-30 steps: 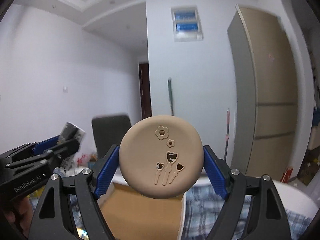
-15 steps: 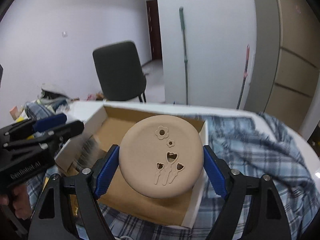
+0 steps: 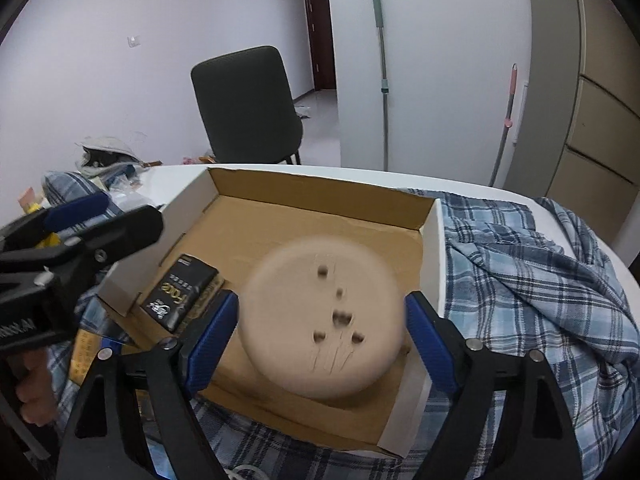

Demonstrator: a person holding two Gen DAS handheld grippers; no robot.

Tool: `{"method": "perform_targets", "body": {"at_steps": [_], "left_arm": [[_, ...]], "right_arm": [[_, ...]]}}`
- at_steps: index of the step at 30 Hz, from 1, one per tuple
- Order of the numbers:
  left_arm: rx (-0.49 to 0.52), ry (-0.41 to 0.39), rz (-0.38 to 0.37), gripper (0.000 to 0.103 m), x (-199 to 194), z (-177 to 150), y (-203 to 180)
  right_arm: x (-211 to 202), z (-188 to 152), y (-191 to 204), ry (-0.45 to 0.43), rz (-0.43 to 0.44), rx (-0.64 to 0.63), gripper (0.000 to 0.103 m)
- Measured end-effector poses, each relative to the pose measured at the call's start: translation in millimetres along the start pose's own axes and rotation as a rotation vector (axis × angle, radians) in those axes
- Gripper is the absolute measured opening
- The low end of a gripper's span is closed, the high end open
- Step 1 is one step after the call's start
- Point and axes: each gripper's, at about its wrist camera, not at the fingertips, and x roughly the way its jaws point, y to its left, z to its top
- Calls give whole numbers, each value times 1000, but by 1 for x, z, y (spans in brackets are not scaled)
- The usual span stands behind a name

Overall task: Organize soft objects
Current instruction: 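Carry both items over the cardboard box and open both tools inside it, then withdraw both tools from the box back over the bed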

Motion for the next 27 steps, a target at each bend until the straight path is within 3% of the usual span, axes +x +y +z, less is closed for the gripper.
{"method": "perform_targets", "body": {"at_steps": [3,27], "left_arm": [[-2,1,3,92,0,0,1],[15,-22,-3,92,-8,3,-5]], "right_arm": [[0,0,1,-3,-8,-13,91],[-9,5,0,-34,13,13,91]]}}
